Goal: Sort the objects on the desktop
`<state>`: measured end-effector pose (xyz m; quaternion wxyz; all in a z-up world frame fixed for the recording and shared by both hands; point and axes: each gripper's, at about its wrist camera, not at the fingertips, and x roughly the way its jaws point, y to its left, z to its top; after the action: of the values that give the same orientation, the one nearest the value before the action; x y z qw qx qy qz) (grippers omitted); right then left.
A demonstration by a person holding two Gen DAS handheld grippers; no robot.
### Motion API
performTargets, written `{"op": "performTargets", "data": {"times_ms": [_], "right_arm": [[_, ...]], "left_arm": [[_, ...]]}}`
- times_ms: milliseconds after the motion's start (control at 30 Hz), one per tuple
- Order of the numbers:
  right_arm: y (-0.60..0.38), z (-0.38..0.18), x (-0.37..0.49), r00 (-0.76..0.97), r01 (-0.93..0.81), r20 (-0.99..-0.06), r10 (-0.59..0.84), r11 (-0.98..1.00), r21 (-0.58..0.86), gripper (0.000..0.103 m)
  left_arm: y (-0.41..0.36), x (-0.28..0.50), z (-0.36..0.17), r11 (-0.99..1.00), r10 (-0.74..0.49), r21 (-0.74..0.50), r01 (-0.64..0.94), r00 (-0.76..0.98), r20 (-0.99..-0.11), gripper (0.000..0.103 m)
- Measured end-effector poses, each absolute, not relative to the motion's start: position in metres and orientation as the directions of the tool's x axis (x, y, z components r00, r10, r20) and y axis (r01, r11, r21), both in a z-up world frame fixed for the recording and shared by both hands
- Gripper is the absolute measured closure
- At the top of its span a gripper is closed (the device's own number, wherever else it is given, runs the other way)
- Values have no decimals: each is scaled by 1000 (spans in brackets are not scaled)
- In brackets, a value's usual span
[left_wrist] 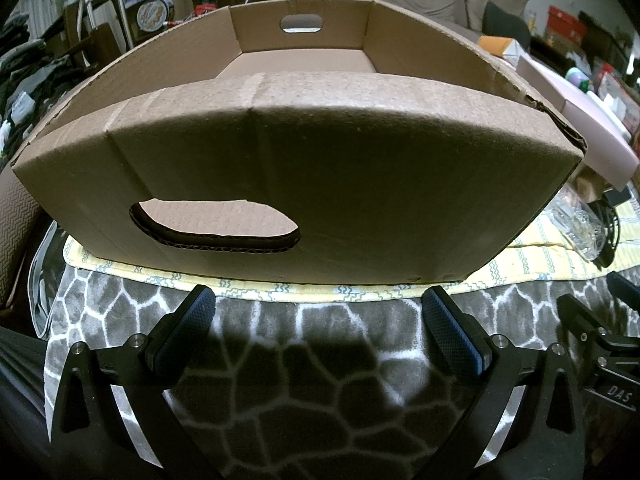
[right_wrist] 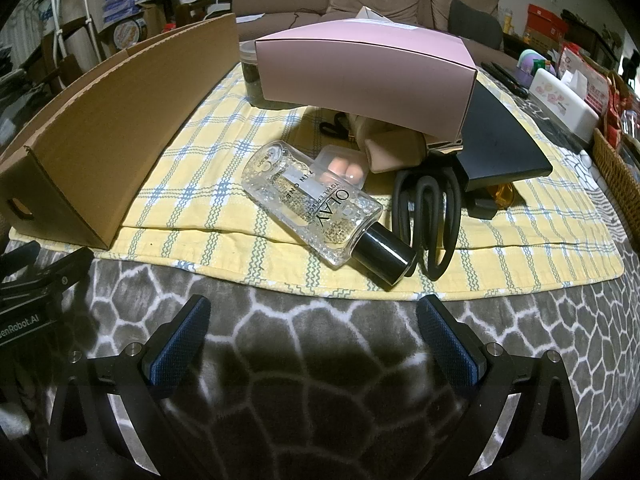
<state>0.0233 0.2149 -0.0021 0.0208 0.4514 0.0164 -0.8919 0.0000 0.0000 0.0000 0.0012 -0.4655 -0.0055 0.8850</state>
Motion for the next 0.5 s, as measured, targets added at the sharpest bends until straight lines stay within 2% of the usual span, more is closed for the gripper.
{"op": "performTargets", "data": {"times_ms": [500], "right_arm": [[216,-3,24,-592,52,-806,-22,-999,-11,0]], "left_arm": [[0,0,0,-1000,7,-11,4,-567,-824,0]]}}
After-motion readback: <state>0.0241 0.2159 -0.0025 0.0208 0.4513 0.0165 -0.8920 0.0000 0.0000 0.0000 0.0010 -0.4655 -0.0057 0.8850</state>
